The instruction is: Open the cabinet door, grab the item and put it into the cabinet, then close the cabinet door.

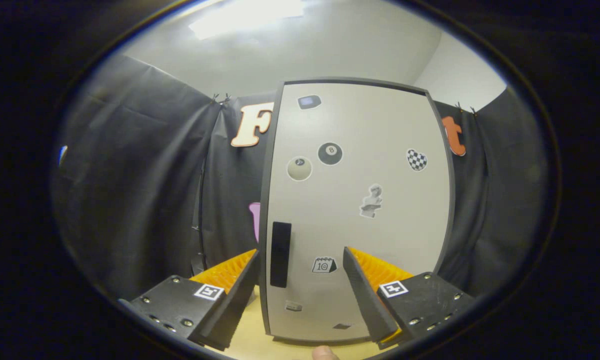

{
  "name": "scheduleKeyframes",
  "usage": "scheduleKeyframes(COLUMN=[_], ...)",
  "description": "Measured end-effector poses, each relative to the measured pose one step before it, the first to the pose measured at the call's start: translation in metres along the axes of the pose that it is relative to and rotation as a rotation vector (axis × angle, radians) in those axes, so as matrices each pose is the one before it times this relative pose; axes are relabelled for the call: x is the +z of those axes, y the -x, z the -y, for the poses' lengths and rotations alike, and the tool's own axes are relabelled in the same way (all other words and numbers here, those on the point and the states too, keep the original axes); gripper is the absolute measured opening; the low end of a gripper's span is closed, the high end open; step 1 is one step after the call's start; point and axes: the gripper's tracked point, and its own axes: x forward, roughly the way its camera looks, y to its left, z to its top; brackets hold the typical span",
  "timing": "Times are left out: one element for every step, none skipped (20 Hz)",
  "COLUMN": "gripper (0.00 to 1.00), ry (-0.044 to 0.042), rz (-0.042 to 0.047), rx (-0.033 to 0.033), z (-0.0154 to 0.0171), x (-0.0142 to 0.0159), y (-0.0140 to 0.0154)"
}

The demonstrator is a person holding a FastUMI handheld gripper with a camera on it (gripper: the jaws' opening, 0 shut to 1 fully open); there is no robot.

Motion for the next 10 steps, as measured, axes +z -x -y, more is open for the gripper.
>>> scheduleKeyframes(gripper=[0.97, 0.97, 0.97, 0.97, 0.97, 0.97, 0.97, 0.97, 0.97, 0.97], ry=[-0.00147, -0.00268, -0.00417, -0.00206, 0.00132, 0.00427, 0.00408, 0.00383, 0.00147, 0.00219], rz=[-0.00116, -0.00456, -0.00495, -0.00613, -0.00585, -0.00393, -0.00265, -0.00315, -0.00326, -0.00349], rx=[-0.00562, -0.00250, -0.00059, 0.00110, 0.00028, 0.00356, 0.00272, 0.00462, 0.00400, 0.00181], z=[0.00192, 0.00006, -0.00013, -0.00056, -0.00043, -0.00101, -0.00147, -0.00173, -0.00007, -0.00132], x=[0.00032, -0.00071, -0.00092, -0.00164, -0.00143, -0.00241, -0.00095, -0.00108, -0.00175, -0.00182], y=[-0.00324, -0.00248, -0.00207, -0.00193, -0.00211, -0.00146, -0.00191, -0.00147, 0.00040, -0.00199])
